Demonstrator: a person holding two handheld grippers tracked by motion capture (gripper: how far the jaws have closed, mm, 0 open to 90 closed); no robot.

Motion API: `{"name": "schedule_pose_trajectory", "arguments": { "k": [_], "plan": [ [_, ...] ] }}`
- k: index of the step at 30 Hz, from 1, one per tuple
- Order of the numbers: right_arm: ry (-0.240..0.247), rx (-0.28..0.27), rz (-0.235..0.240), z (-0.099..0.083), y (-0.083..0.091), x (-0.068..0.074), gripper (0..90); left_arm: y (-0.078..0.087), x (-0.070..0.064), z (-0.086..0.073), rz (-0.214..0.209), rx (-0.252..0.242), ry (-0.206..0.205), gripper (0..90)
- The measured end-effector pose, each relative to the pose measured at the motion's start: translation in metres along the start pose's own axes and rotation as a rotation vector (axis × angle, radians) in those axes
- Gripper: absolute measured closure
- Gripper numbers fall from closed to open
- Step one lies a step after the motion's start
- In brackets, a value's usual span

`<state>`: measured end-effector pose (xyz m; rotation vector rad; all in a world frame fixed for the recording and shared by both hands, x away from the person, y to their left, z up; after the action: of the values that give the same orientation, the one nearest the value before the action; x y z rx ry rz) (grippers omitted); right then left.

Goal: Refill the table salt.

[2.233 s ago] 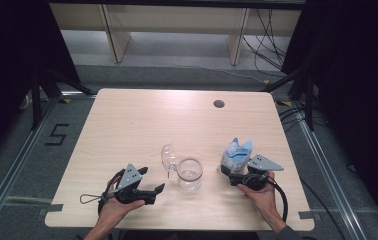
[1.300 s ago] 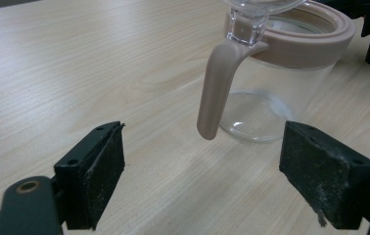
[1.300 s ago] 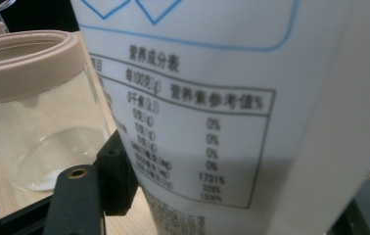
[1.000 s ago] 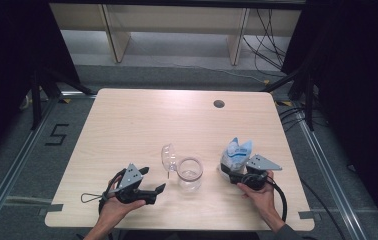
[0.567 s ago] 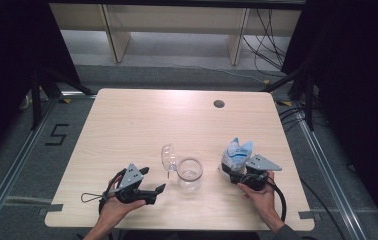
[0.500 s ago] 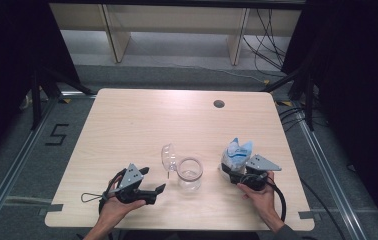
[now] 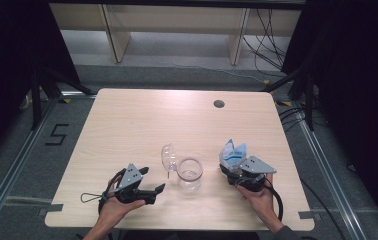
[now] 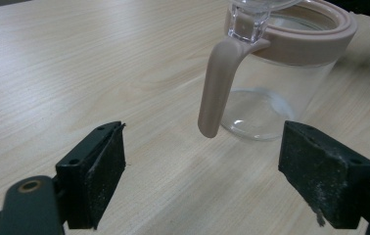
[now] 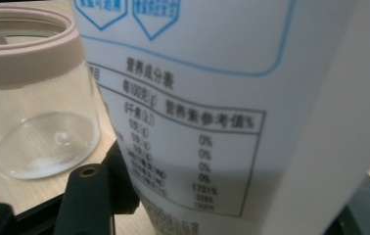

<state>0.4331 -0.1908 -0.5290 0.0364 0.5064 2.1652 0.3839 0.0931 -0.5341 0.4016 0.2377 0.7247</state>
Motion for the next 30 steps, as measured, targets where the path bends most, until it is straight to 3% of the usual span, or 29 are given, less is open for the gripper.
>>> {"name": "schedule_pose_trajectory", "arguments": {
  "k": [3, 8, 12, 13, 15, 22, 23, 30],
  "plan": [
    [0.003, -0.011, -0.007, 0.001, -0.001, 0.0, 40.4, 0.0, 0.0, 0.0, -0.001, -0.003, 0.001, 17.0],
    [-0.002, 0.019, -0.008, 0.0, 0.0, 0.002, 40.5, -0.001, -0.001, 0.0, -0.003, -0.003, 0.003, 16.8],
    [0.028, 0.012, -0.037, 0.003, 0.0, 0.001, 40.6, -0.001, -0.001, -0.001, -0.004, -0.001, 0.001, 16.8],
    [0.065, 0.014, -0.041, 0.004, 0.0, 0.0, 40.6, -0.001, 0.0, -0.001, -0.004, -0.001, 0.001, 16.8],
    [0.087, 0.014, -0.049, 0.005, 0.0, 0.001, 40.6, -0.001, 0.0, -0.001, 0.001, 0.003, -0.001, 16.8],
    [0.134, 0.017, -0.07, 0.008, -0.003, 0.005, 40.6, -0.001, -0.001, -0.001, 0.001, 0.003, 0.0, 16.8],
    [0.16, 0.021, -0.077, 0.01, -0.004, 0.006, 40.6, -0.001, -0.001, -0.001, 0.0, 0.003, 0.0, 16.8],
    [0.193, 0.038, -0.096, 0.011, -0.007, 0.011, 40.7, -0.001, -0.001, -0.001, -0.006, -0.002, 0.002, 16.7]
  ]
}}
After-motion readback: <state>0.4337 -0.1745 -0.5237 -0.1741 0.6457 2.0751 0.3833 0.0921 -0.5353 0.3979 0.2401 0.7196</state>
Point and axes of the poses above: each handheld gripper's, and its own axes: y roughly backward along the jaws, z roughly out of its top, x roughly to its left, the point moved 8 cm from there along -y, roughly forward along the jaws, and after that the axes turned 3 degrees about -z, right-handed, at the moved point
